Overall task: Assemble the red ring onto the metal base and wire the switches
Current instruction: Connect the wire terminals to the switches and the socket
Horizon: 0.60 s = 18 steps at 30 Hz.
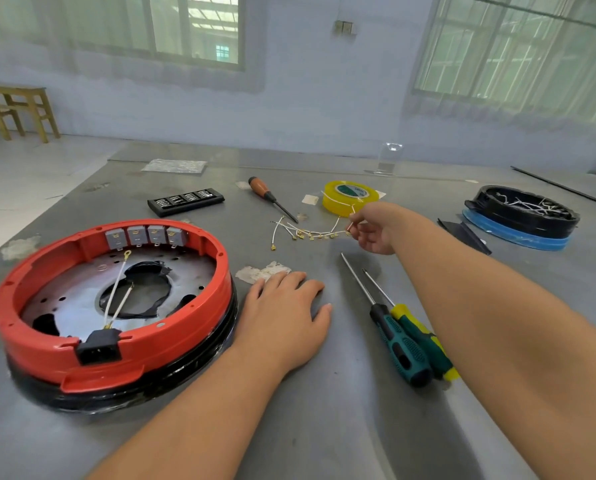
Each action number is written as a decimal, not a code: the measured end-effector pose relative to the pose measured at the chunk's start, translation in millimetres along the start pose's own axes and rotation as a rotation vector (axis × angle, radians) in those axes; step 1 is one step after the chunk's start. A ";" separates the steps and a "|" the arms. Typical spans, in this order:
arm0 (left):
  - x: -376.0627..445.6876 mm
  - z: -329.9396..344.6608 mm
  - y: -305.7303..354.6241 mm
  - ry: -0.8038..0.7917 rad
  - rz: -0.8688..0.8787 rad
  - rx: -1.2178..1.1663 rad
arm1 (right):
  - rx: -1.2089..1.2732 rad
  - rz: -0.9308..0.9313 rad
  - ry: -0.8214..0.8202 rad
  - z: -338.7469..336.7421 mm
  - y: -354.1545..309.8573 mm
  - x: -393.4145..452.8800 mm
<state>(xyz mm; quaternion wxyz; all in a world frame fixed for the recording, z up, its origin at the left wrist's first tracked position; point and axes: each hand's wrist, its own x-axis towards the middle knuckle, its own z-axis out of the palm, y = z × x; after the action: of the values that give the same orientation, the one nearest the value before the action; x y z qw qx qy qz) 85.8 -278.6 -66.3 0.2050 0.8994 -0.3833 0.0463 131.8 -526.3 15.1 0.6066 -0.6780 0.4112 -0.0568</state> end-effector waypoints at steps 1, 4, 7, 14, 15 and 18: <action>-0.3 -1.2 -0.3 0.001 0.007 -0.002 | 0.053 -0.001 -0.017 -4.4 0.7 -4.6; -2.8 -6.7 0.1 0.056 0.021 -0.091 | 0.147 -0.036 -0.058 -19.6 2.1 -21.5; -14.0 -17.7 6.4 0.296 0.072 -0.250 | 0.185 -0.093 -0.108 -33.5 5.0 -45.1; -38.8 -67.8 27.0 0.883 0.198 -0.367 | -0.062 -0.335 -0.192 -27.5 21.9 -113.0; -40.3 -78.0 24.8 0.914 0.162 -0.419 | -0.128 -0.380 -0.188 -21.9 25.8 -121.3; -49.8 -109.1 14.6 0.838 0.088 -0.683 | -0.288 -0.511 -0.169 0.5 39.4 -141.6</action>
<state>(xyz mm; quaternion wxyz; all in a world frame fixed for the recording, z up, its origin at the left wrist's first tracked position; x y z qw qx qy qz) 48.6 -210.3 26.0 0.6188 0.6693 -0.2991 0.2822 20.0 -434.2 40.4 0.5022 -0.8409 0.1793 -0.0919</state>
